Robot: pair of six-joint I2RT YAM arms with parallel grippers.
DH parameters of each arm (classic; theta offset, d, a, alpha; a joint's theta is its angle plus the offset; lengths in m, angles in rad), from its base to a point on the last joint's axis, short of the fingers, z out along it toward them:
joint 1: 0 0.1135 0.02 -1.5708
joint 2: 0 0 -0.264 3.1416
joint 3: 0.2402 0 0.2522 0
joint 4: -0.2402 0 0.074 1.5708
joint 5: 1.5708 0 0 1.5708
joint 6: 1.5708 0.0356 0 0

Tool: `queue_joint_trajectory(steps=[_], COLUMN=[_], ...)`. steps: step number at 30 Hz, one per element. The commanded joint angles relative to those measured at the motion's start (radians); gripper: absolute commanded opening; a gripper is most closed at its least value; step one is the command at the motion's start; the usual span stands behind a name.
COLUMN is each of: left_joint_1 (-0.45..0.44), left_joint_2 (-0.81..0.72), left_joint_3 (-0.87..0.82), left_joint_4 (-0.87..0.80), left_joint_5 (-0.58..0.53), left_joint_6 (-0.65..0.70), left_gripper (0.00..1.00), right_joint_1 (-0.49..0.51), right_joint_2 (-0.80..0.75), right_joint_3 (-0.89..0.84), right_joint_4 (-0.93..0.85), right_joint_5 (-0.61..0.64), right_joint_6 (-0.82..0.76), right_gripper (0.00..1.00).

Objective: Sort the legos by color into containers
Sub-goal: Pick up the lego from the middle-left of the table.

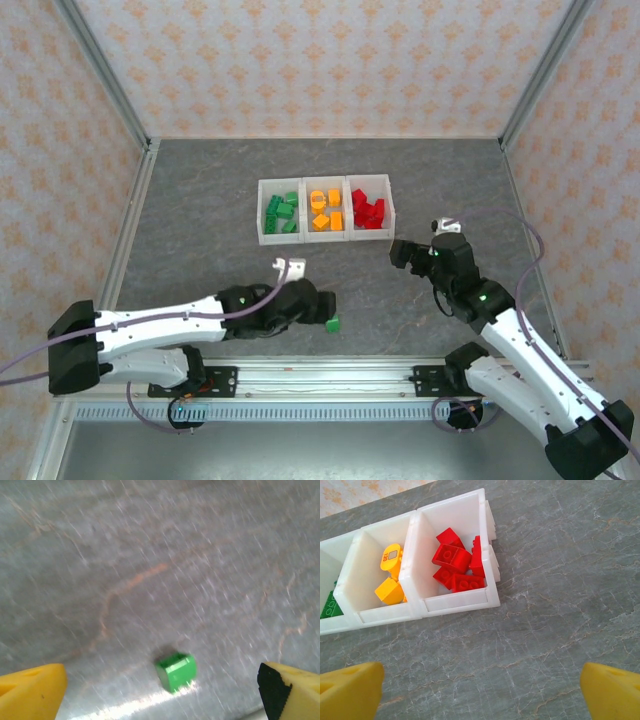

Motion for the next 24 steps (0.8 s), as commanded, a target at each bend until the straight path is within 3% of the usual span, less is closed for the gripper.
queue_joint_trajectory(steps=[1, 8, 14, 17, 22, 24], left_joint_1=[-0.089, -0.204, -0.207, -0.207, -0.206, -0.201], left_joint_2=[0.068, 0.305, 0.437, 0.488, 0.569, 0.591], left_joint_3=[0.017, 0.13, 0.198, 0.215, 0.263, 0.271], left_joint_4=[-0.067, -0.105, -0.093, -0.042, -0.106, -0.103], left_joint_5=[-0.06, -0.05, -0.086, -0.095, -0.131, -0.121], left_joint_6=[-0.126, -0.179, -0.316, -0.349, -0.407, -0.391], left_gripper=[0.99, 0.99, 0.98, 0.98, 0.98, 0.94], right_joint_1=[0.007, 0.015, 0.056, 0.073, 0.089, 0.09], right_joint_2=[-0.012, -0.03, -0.038, -0.043, -0.045, -0.047], right_joint_3=[-0.009, -0.012, -0.013, -0.013, -0.011, -0.011], right_joint_4=[0.021, 0.025, 0.023, 0.021, 0.014, 0.015], right_joint_5=[0.0, -0.008, 0.007, 0.02, 0.041, 0.042], right_joint_6=[0.0, 0.0, 0.002, 0.008, 0.014, 0.015], right_gripper=[1.0, 1.0, 1.0, 1.0, 1.0, 1.0])
